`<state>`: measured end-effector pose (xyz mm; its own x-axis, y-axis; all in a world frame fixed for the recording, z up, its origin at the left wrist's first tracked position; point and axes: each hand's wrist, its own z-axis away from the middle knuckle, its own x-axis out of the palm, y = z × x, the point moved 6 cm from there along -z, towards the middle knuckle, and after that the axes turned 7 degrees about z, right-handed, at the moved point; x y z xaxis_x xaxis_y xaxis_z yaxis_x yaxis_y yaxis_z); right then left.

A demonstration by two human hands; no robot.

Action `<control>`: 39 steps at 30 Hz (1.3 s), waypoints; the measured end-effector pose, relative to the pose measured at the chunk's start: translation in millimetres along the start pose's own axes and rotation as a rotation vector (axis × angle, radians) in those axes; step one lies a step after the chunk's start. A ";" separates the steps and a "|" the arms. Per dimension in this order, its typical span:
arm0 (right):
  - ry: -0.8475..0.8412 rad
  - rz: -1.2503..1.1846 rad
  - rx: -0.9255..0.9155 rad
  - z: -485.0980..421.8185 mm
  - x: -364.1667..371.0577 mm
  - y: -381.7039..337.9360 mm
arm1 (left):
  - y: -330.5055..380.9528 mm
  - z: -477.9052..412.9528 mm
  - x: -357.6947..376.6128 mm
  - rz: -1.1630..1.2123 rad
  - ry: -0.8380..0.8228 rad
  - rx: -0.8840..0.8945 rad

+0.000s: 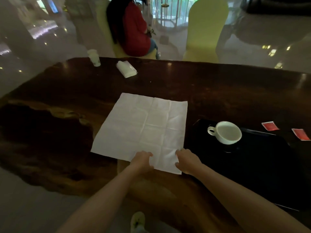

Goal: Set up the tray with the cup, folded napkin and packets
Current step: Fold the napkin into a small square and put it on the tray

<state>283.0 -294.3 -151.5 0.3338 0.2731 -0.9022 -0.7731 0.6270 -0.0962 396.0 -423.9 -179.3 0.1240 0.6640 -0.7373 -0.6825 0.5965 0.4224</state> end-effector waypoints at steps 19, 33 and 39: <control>0.086 -0.534 0.581 -58.7 36.2 -34.8 | -61.7 -36.6 -19.5 -0.175 0.257 0.672; 0.151 0.071 -0.064 -97.1 -6.0 -125.3 | -113.8 7.9 -49.2 -0.152 0.298 0.334; 0.113 0.501 -0.193 -111.2 -3.1 -85.4 | -87.1 5.6 -11.7 -0.321 0.259 0.210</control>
<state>288.0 -429.9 -187.2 -0.1524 0.4168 -0.8962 -0.9111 0.2922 0.2908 458.0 -481.1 -204.4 0.1025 0.3122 -0.9445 -0.4754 0.8494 0.2292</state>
